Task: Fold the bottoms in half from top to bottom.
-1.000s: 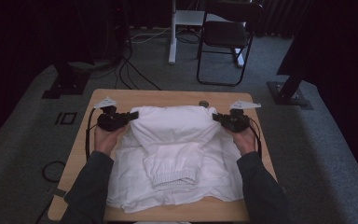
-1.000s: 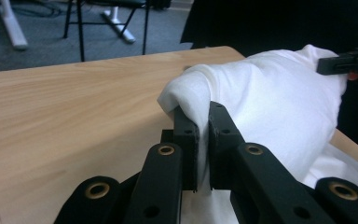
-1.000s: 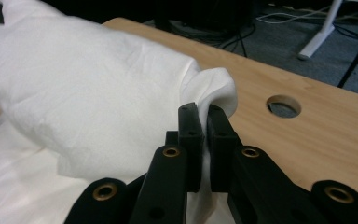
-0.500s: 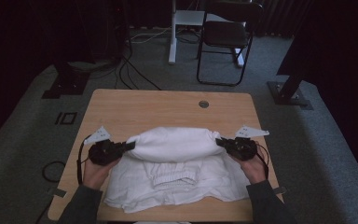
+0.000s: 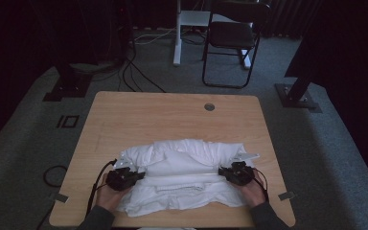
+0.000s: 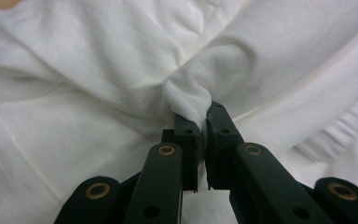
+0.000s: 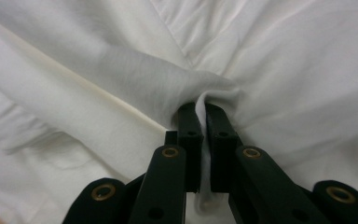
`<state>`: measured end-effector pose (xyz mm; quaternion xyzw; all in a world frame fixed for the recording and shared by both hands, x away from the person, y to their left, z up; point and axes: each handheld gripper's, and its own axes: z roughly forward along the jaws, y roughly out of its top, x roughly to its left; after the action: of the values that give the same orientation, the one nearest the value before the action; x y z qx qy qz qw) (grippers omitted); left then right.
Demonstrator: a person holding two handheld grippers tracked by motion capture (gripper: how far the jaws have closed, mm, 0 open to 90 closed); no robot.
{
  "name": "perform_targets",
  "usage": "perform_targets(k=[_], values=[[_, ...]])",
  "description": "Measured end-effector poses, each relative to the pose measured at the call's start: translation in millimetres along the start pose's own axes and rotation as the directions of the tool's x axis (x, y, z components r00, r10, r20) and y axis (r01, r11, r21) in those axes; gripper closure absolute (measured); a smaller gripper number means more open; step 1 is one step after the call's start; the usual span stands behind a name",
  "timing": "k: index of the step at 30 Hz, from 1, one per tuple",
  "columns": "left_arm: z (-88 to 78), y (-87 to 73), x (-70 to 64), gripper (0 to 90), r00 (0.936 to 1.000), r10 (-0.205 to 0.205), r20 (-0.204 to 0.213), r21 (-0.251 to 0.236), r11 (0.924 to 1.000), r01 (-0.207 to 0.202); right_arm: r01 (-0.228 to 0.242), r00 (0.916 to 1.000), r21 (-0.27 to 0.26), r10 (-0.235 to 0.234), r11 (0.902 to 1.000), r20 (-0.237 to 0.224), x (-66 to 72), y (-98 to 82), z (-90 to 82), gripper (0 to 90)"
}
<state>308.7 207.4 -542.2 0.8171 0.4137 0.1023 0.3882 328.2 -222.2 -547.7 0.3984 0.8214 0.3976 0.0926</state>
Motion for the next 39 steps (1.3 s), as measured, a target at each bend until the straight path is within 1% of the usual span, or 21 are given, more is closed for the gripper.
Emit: perform_targets(k=[5,6,7,9,11,13,14,16,18,20,23,24,25,26,27,28,29,30,34,37,39], values=[[15.3,15.9,10.4,85.8,0.9979,-0.024,-0.060,-0.024,0.9994,0.023,-0.021,0.9991,0.005,0.021,0.9998,0.038,-9.3,9.8,15.3,86.2],[15.3,15.9,10.4,85.8,0.9979,-0.024,-0.060,-0.024,0.9994,0.023,-0.021,0.9991,0.005,0.021,0.9998,0.038,-9.3,9.8,15.3,86.2],[23.8,26.7,14.9,85.8,0.9954,-0.023,-0.093,-0.027,0.9994,0.020,-0.022,0.9986,0.004,0.022,0.9997,0.049,-10.8,12.0,16.6,86.2],[30.9,36.9,18.1,85.7,0.9919,-0.018,-0.126,-0.021,0.9997,0.015,-0.033,0.9956,-0.003,0.033,0.9994,0.087,-18.7,21.3,23.6,86.2],[35.6,45.2,21.5,84.8,0.9898,-0.031,-0.139,-0.024,0.9993,0.028,-0.047,0.9933,-0.013,0.048,0.9988,0.106,-24.0,26.3,27.8,86.2],[36.0,50.7,25.1,78.6,0.9885,-0.055,-0.141,-0.032,0.9982,0.051,-0.063,0.9914,-0.018,0.065,0.9979,0.114,-28.7,30.8,30.0,85.4],[33.1,52.4,26.5,72.0,0.9878,-0.064,-0.142,-0.043,0.9973,0.059,-0.065,0.9910,-0.021,0.067,0.9977,0.116,-30.6,32.8,29.5,82.5],[22.7,54.3,28.0,58.3,0.9901,-0.082,-0.114,-0.093,0.9931,0.071,-0.072,0.9913,-0.037,0.076,0.9967,0.108,-33.0,36.0,24.2,66.1],[11.0,56.1,29.1,47.6,0.9921,-0.093,-0.084,-0.136,0.9874,0.081,-0.060,0.9950,-0.085,0.066,0.9946,0.075,-33.3,38.0,14.1,52.0],[3.1,58.1,29.5,42.4,0.9941,-0.096,-0.049,-0.174,0.9809,0.087,-0.037,0.9972,-0.130,0.045,0.9909,0.060,-31.2,41.0,4.4,38.6],[2.1,60.7,29.4,39.5,0.9949,-0.100,-0.010,-0.180,0.9788,0.097,-0.014,0.9976,-0.149,0.024,0.9887,0.065,-28.3,46.8,-0.9,31.8],[4.6,61.6,28.5,39.6,0.9954,-0.096,-0.005,-0.163,0.9821,0.094,-0.013,0.9976,-0.142,0.022,0.9898,0.066,-27.6,48.5,0.3,32.0],[7.0,62.2,27.2,41.8,0.9960,-0.088,-0.015,-0.144,0.9859,0.085,-0.009,0.9971,-0.127,0.019,0.9919,0.074,-27.0,49.9,2.3,37.1],[7.7,62.7,25.6,54.2,0.9966,-0.076,-0.033,-0.125,0.9896,0.071,-0.007,0.9955,-0.111,0.017,0.9938,0.093,-25.9,50.7,4.0,49.5],[6.6,63.0,24.7,70.7,0.9971,-0.071,-0.026,-0.125,0.9899,0.067,0.007,0.9940,-0.101,0.004,0.9949,0.110,-24.9,50.8,4.3,60.4],[3.0,63.2,24.1,81.9,0.9972,-0.075,-0.006,-0.148,0.9863,0.073,0.017,0.9959,-0.100,-0.008,0.9948,0.090,-24.0,50.9,3.6,73.8],[-2.5,63.7,23.7,85.3,0.9966,-0.080,0.020,-0.175,0.9811,0.082,0.037,0.9960,-0.111,-0.028,0.9931,0.085,-22.6,50.6,1.4,83.2],[-9.0,64.6,23.3,86.2,0.9955,-0.086,0.040,-0.204,0.9747,0.092,0.050,0.9946,-0.120,-0.039,0.9915,0.096,-20.5,50.5,-1.9,87.8],[-35.3,67.6,21.1,86.1,0.9928,-0.091,0.078,-0.272,0.9561,0.109,0.079,0.9922,-0.196,-0.059,0.9774,0.110,-15.6,50.4,-25.7,88.8],[-47.8,61.4,18.4,82.8,0.9916,-0.096,0.088,-0.286,0.9510,0.117,0.049,0.9978,-0.278,-0.034,0.9592,0.056,-14.1,46.9,-50.0,88.5],[-54.9,52.8,19.1,78.1,0.9908,-0.105,0.086,-0.282,0.9512,0.125,0.037,0.9989,-0.278,-0.027,0.9599,0.039,-12.7,40.2,-60.1,88.1]])
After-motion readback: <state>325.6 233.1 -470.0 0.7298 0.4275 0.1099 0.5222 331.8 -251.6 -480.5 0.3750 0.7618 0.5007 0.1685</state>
